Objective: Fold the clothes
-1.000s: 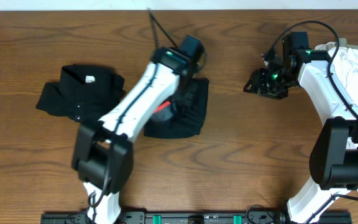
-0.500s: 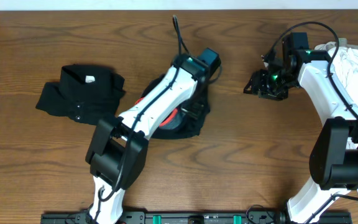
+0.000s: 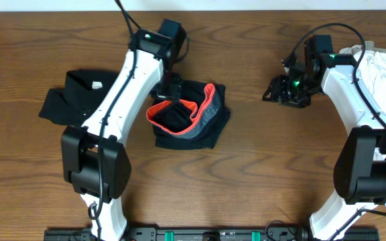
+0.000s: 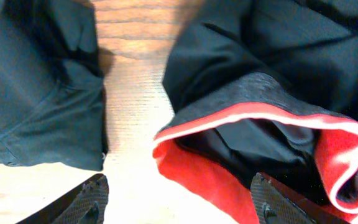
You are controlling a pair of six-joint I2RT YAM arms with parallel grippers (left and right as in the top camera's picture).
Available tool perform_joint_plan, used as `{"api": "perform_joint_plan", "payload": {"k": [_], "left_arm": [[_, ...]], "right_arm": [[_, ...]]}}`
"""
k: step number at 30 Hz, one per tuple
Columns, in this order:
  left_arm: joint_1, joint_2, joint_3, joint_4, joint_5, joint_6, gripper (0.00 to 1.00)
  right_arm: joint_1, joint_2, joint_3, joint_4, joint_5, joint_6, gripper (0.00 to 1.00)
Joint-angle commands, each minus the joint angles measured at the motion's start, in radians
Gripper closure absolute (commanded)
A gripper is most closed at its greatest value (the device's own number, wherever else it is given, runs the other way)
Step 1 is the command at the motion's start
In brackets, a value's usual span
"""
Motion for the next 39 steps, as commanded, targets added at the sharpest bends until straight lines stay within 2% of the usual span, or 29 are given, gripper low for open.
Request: {"api": "perform_joint_plan", "payload": {"k": [1,6,11,15,16,21,22,29,39], "left_arm": [[0.067,-0.006,-0.019,0.022,0.07,-0.015,0.25],[0.144,-0.002,-0.124,0.108,0.274,0.078,0.24],[0.159,0.0,-0.244,0.204,0.388,0.174,0.24],[0.153,0.0,-0.268,0.243,0.46,0.217,0.26],[0.15,0.0,-0.268,0.248,0.48,0.224,0.32],[0.119,-0.002,-0.266,0.246,0.532,0.225,0.92],[0.107,-0.003,-0.263,0.241,0.552,0.221,0.94],[-0.016,-0.039,-0.203,0.237,0.564,0.11,0.94],[-0.2,-0.047,-0.193,0.38,0.518,-0.093,0.94]], "right_arm": [[-0.007,-0.008,0.005,-0.006,-0.001,-0.018,0.42],[-0.007,-0.008,0.005,-0.005,-0.001,-0.018,0.42],[-0.008,-0.008,0.005,-0.006,-0.001,-0.017,0.42],[-0.008,-0.008,0.005,-0.006,-0.001,-0.017,0.42],[-0.008,-0.008,0.005,-0.006,-0.001,-0.017,0.42],[-0.008,-0.008,0.005,-0.016,-0.001,-0.017,0.42],[-0.008,-0.008,0.005,-0.018,-0.001,-0.017,0.42],[-0.008,-0.008,0.005,-0.019,-0.001,-0.017,0.42],[-0.007,-0.008,0.005,-0.016,-0.001,-0.017,0.41]]}}
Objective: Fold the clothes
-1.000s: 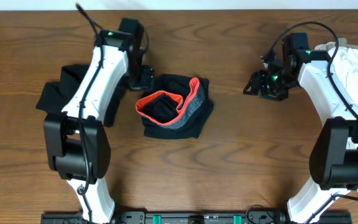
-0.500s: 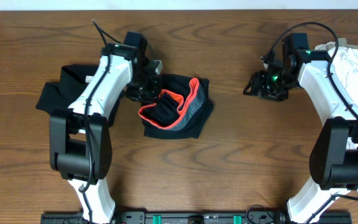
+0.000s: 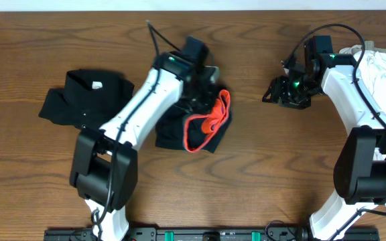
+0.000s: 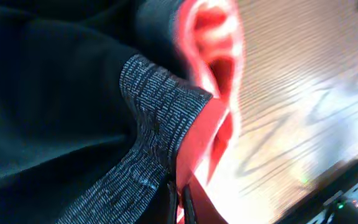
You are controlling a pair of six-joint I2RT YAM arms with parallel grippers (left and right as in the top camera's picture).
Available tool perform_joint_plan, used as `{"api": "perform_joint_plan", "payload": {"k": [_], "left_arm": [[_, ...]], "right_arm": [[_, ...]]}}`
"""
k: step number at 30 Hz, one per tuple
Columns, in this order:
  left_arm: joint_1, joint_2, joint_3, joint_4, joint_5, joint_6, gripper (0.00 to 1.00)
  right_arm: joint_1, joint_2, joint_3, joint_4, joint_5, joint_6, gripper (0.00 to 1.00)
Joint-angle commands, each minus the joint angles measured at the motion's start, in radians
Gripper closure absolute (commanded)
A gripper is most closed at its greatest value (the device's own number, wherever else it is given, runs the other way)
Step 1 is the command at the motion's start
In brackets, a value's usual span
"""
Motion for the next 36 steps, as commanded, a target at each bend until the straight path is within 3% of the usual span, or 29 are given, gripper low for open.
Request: {"api": "perform_joint_plan", "payload": {"k": [1,6,8,14,21,25,27,36], "left_arm": [[-0.048,-0.01,0.018,0.04,-0.031,-0.098,0.94],[-0.124,0.011,0.009,0.124,-0.051,-0.139,0.93],[-0.153,0.024,0.009,0.159,-0.052,-0.139,0.76],[-0.19,0.027,0.01,0.193,-0.075,-0.111,0.64],[-0.077,-0.064,0.012,0.012,-0.23,-0.111,0.47],[0.042,-0.076,0.01,-0.092,-0.312,-0.078,0.27],[0.105,-0.067,-0.008,-0.089,-0.279,-0.036,0.18],[0.288,0.103,-0.058,-0.06,0.079,0.233,0.06]], "right_arm": [[-0.007,-0.008,0.005,0.0,-0.001,-0.015,0.41],[-0.007,-0.008,0.005,0.0,-0.001,-0.015,0.41],[-0.007,-0.008,0.005,0.0,-0.001,-0.015,0.41],[-0.007,-0.008,0.005,-0.002,-0.001,-0.015,0.41],[-0.006,-0.008,0.005,-0.027,-0.071,-0.082,0.4],[0.003,-0.008,0.005,-0.035,-0.11,-0.124,0.39],[0.01,-0.008,0.005,-0.034,-0.11,-0.124,0.39],[0.02,-0.008,0.005,-0.028,-0.11,-0.123,0.39]]}}
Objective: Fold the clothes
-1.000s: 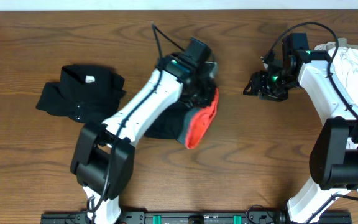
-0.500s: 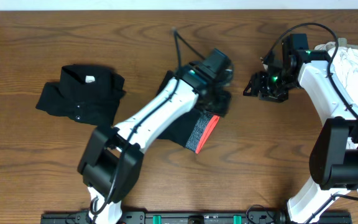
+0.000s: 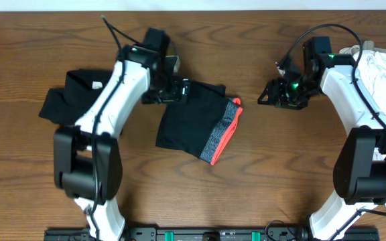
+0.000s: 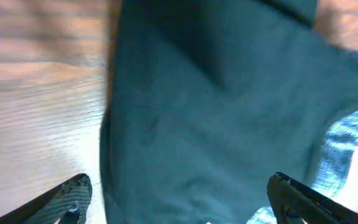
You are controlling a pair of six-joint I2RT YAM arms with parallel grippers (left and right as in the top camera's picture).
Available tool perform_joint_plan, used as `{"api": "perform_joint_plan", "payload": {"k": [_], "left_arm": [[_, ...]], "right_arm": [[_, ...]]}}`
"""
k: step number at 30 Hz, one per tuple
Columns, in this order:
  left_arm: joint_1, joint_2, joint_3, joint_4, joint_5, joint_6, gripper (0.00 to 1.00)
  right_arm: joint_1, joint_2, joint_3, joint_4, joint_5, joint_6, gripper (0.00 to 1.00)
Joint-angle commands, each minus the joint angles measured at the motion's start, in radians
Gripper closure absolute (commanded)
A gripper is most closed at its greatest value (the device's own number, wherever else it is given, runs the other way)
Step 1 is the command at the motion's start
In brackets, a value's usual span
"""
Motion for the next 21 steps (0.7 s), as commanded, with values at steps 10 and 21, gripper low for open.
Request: {"api": "perform_joint_plan", "payload": {"k": [10,21], "left_arm": [[0.051,0.219,-0.021,-0.018,0.344,0.241,0.06],[-0.015,0.232,-0.016,-0.059,0.349,0.266,0.94]], "right_arm": [[0.01,-0.008,0.005,0.001,-0.022,-0.017,0.39],[0.01,-0.008,0.005,0.005,-0.022,-0.005,0.38]]}}
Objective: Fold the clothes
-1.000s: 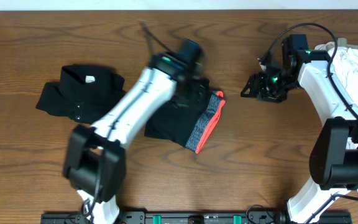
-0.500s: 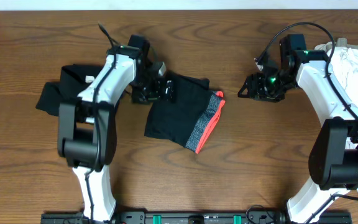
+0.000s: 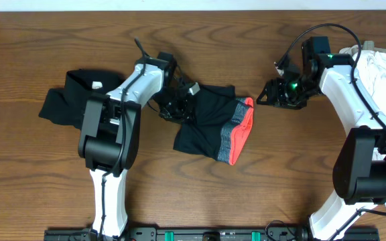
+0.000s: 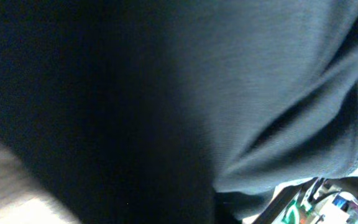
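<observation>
Black shorts [image 3: 210, 127] with a grey and red waistband [image 3: 241, 134] lie crumpled at the table's middle, waistband to the right. My left gripper [image 3: 179, 106] is at their upper left edge. In the left wrist view dark cloth [image 4: 260, 93] fills the frame and hides the fingers; the gripper appears shut on the cloth. The grey waistband shows at that view's right edge. My right gripper [image 3: 270, 94] hovers just right of the shorts, apart from them; its jaws are too small to read.
A second black garment [image 3: 72, 100] with a white tag lies at the left, partly under my left arm. A pile of pale clothes [image 3: 380, 63] sits at the table's right edge behind the right arm.
My left gripper was open over the shorts' upper left part; now it is pressed into the cloth. The shorts have shifted right and bunched up. The right arm has barely moved.
First my left gripper hung open above the shorts, waistband gaping toward the front. Then it was shut on the waistband, with the shorts turned. Then the shorts lay flatter with the waistband at right and the gripper open. Now the gripper is buried in their left edge.
</observation>
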You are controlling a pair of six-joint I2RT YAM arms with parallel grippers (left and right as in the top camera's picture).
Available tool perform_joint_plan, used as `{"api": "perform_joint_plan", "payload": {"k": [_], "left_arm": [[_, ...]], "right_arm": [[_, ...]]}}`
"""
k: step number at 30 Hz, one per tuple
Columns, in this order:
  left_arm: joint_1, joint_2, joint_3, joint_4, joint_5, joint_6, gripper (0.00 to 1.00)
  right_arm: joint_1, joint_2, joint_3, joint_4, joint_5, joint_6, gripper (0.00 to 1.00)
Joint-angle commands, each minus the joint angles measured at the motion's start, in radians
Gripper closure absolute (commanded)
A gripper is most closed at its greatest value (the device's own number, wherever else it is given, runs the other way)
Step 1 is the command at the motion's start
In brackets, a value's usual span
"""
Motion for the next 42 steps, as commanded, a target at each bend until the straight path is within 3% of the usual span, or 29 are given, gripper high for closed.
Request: {"api": "perform_joint_plan", "payload": {"k": [1,6,10,15,19,27,34,35,36,37,42], "left_arm": [[0.021,-0.012,0.01,-0.054,0.023,0.023,0.94],[0.093,-0.147,0.058,-0.117,0.023,-0.001,0.94],[0.202,-0.332,0.058,-0.064,0.019,-0.033,0.94],[0.388,-0.476,0.058,-0.032,-0.088,-0.002,0.94],[0.533,-0.47,0.053,-0.029,-0.095,0.101,0.94],[0.725,-0.32,0.046,0.013,-0.095,0.109,0.94],[0.862,-0.235,0.046,-0.061,-0.204,-0.033,0.86],[0.882,-0.238,0.046,-0.071,-0.203,-0.058,0.83],[0.902,-0.242,0.046,-0.08,-0.203,-0.083,0.67],[0.923,-0.249,0.046,-0.095,-0.198,-0.106,0.6],[0.986,-0.321,0.051,-0.195,-0.004,-0.08,0.35]], "right_arm": [[0.006,-0.008,0.005,0.002,-0.019,-0.001,0.38],[0.006,-0.008,0.005,0.001,-0.019,-0.001,0.39],[0.005,-0.008,0.005,-0.003,-0.019,-0.001,0.38],[0.005,-0.008,0.005,0.0,-0.019,0.008,0.39],[0.005,-0.008,0.005,0.002,-0.018,0.011,0.38],[0.005,-0.008,0.005,0.002,-0.016,0.026,0.38],[0.005,-0.008,0.005,0.002,-0.015,0.032,0.38],[0.005,-0.008,0.005,0.002,-0.016,0.033,0.38],[0.005,-0.008,0.005,0.002,-0.016,0.033,0.38],[0.005,-0.008,0.005,0.001,-0.016,0.033,0.38],[0.003,-0.012,0.006,0.008,-0.024,0.027,0.39]]}}
